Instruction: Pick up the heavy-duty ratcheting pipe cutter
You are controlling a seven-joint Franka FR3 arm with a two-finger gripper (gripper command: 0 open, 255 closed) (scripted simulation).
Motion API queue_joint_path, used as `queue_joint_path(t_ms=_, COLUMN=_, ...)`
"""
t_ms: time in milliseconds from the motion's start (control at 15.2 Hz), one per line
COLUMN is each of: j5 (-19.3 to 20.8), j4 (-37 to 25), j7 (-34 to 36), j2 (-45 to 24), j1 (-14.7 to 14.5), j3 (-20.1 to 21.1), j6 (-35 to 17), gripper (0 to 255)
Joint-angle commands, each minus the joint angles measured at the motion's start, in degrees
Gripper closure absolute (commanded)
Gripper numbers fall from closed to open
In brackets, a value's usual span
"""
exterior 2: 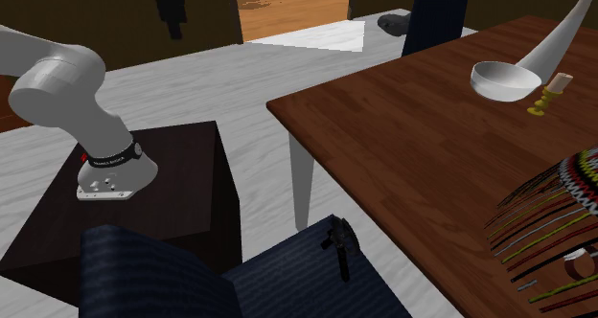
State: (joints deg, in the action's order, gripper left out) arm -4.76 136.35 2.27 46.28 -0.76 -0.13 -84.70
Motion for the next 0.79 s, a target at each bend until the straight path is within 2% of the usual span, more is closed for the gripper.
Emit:
queue_joint_path(t_ms=0, j5=0.0, j4=0.0, j7=0.0, j2=0.0, j1=0.0, j3=0.0, j6=0.0, gripper=0)
queue_joint_path(t_ms=396, j5=2.5, j4=8.2, j7=-0.8, j2=-2.4, j1=2.6, j3=-1.8, j6=-14.0, gripper=0)
queue_joint_path(t_ms=726, j5=4.3, j4=13.0, j7=-1.3, j2=-7.2, j1=4.8, j3=-3.6, j6=-26.4, gripper=0)
